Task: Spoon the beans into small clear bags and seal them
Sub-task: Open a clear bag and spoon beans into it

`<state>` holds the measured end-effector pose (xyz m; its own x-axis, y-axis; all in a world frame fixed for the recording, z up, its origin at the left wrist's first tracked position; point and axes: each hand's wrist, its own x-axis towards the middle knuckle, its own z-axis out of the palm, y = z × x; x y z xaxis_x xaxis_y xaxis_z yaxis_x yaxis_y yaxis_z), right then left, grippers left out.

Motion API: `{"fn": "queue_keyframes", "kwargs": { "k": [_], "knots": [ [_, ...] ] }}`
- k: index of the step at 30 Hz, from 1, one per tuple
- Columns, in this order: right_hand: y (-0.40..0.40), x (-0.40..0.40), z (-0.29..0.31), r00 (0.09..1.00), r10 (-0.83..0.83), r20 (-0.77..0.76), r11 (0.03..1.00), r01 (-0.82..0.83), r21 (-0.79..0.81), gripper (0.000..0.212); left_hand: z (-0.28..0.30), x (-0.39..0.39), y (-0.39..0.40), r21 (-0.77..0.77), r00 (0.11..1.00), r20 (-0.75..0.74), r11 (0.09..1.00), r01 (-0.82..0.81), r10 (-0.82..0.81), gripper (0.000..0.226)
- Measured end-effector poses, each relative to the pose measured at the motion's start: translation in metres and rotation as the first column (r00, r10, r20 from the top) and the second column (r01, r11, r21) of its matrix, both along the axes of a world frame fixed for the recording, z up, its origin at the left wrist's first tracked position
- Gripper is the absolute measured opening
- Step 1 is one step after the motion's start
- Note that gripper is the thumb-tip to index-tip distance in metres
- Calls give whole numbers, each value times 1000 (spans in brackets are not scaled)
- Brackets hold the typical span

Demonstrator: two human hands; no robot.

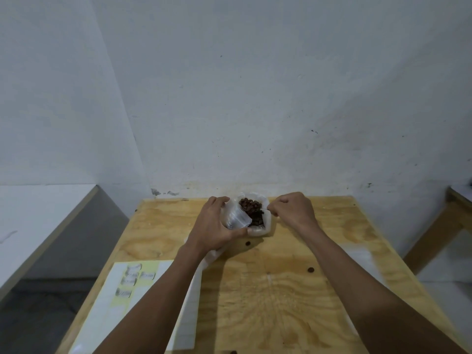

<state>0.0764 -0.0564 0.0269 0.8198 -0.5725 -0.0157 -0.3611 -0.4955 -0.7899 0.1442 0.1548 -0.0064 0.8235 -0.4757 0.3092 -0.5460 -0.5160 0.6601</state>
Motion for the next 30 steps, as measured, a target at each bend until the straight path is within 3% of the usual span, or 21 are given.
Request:
{"fn": "queue_keyframes", "kwargs": {
  "k": [9, 16, 22, 30],
  "knots": [
    [6, -22, 33, 994, 91, 54, 996, -90, -16, 11, 13, -3, -3, 8, 999, -4, 999, -32, 32, 120],
    [10, -41, 46, 985, 160, 68, 973, -146, -179, 13, 24, -5, -3, 4, 999, 13, 999, -36, 36, 121],
    [10, -49, 43, 979, 139, 146, 953, -93, -290, 12, 22, -6, -1, -12, 999, 21, 999, -43, 43, 119],
    [9, -40, 31, 991, 31, 131, 973, 0, -229, 12, 19, -5, 3, -90, 997, 35, 994, -63, 67, 114]
  ]
}}
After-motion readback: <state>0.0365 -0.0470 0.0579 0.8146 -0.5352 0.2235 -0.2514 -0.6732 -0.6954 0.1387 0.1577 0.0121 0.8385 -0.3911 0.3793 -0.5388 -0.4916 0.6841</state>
